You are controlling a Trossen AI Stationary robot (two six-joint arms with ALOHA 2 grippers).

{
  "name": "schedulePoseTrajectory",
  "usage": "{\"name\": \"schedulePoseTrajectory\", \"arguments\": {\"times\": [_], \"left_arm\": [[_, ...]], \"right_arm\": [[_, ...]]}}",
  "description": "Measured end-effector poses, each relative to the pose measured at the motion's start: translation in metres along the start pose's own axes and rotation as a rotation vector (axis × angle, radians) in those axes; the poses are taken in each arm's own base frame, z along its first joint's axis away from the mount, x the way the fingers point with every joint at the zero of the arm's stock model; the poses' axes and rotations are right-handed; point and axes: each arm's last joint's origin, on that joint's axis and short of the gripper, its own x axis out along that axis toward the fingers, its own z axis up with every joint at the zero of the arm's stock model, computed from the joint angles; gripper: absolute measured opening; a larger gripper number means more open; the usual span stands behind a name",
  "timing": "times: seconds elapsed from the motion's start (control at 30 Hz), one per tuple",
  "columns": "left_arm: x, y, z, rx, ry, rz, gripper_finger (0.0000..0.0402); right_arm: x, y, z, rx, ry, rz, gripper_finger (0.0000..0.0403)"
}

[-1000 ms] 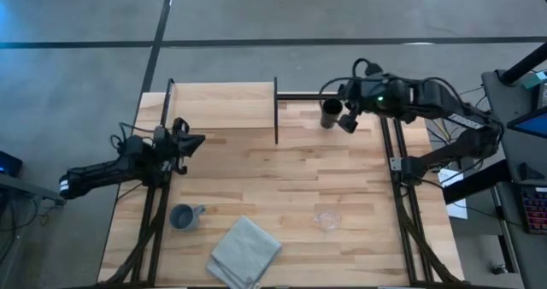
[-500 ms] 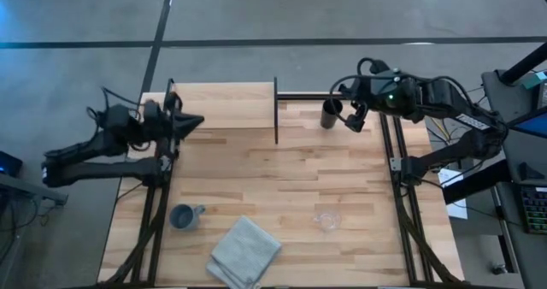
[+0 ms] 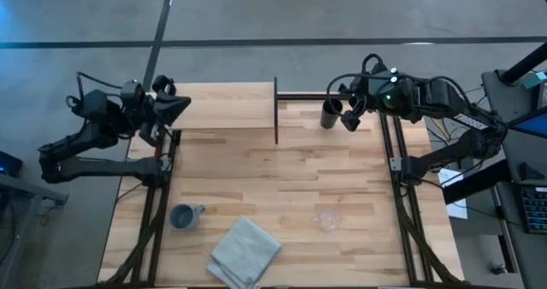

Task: Stack small to large cups/mugs on shelf
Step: Put the black cup on the shelf

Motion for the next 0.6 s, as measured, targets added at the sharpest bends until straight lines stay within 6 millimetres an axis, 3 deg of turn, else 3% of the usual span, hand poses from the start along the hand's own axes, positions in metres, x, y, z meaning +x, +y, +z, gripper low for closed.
{"name": "schedulePoseTrajectory", "arguments": {"times": [0.13,0.23,0.4,0.47,0.6], "left_arm": [[0.001,0.001,-0.004,0.169,0.034,0.006,0.0],[-0.002,0.002,-0.008,0.24,0.178,0.021,0.0],[-0.009,0.004,-0.026,0.153,0.518,0.033,0.0],[-0.007,0.005,-0.029,0.151,0.543,0.014,0.0],[0.005,0.004,-0.023,0.311,0.435,-0.033,0.0]], "right_arm": [[0.003,0.002,0.001,0.064,-0.004,0.001,0.0013],[0.005,0.003,0.002,0.154,0.004,0.013,0.0013],[0.01,0.009,0.001,0.266,0.047,0.099,0.0013],[0.013,0.011,0.001,0.294,0.06,0.097,0.0013],[0.024,0.016,0.001,0.278,0.095,0.085,0.0013]]}}
